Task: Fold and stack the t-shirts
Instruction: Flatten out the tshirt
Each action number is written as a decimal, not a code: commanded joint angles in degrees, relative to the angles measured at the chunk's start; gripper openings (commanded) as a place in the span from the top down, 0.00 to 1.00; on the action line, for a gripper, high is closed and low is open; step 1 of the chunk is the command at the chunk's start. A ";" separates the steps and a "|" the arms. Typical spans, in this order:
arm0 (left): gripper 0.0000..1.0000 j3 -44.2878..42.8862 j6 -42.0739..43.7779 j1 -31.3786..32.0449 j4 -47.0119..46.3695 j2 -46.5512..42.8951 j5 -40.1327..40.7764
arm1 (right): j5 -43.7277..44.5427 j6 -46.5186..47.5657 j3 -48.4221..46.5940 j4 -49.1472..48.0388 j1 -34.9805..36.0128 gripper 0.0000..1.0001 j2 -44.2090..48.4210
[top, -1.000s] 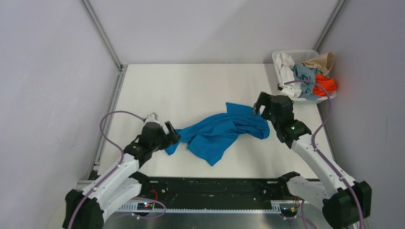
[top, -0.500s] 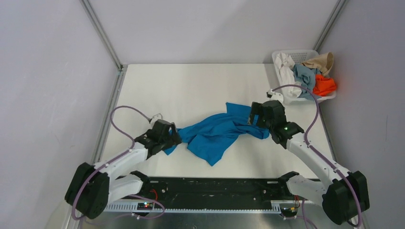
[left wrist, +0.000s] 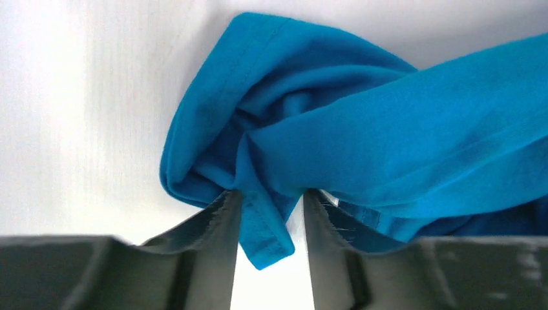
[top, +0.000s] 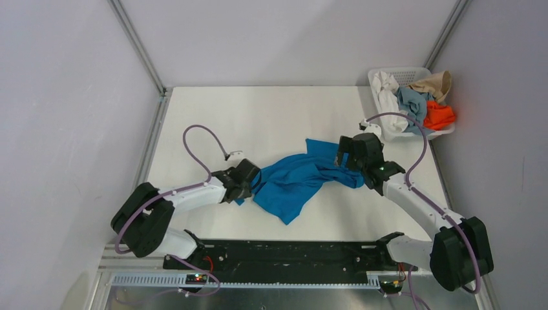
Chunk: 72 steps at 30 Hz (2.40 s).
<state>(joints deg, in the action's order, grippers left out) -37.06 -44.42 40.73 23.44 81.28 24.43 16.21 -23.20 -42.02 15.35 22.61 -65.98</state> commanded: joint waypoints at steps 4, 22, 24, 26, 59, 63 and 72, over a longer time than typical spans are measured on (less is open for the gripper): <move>0.96 3.73 -4.53 0.68 4.92 2.17 -2.47 | -2.62 2.55 -0.32 -5.98 -0.36 0.01 -2.45; 1.00 5.77 -0.07 0.69 5.01 -22.30 8.97 | -11.59 24.29 -33.47 -5.46 4.27 0.03 -42.51; 1.00 5.65 0.33 0.70 5.02 -23.87 8.70 | -13.06 25.45 -36.65 -5.14 5.07 0.04 -45.83; 1.00 5.52 0.58 0.74 5.03 -24.61 8.49 | -12.23 26.18 -40.08 -3.52 5.71 0.05 -49.06; 1.00 -11.29 12.02 0.69 6.78 -51.52 11.54 | 12.96 21.70 -24.25 -8.95 11.14 1.00 7.12; 1.00 -23.71 18.06 0.75 6.54 -56.21 -0.50 | 8.47 22.93 -30.75 -5.78 17.34 1.00 21.66; 1.00 -48.17 23.35 0.71 5.51 -52.40 -28.69 | -13.93 16.88 -58.24 10.87 18.83 1.00 22.46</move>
<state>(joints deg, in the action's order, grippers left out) -77.14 -26.24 41.67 30.30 26.65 8.71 10.41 -4.54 -89.84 20.23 41.67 -42.85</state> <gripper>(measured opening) 0.011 0.029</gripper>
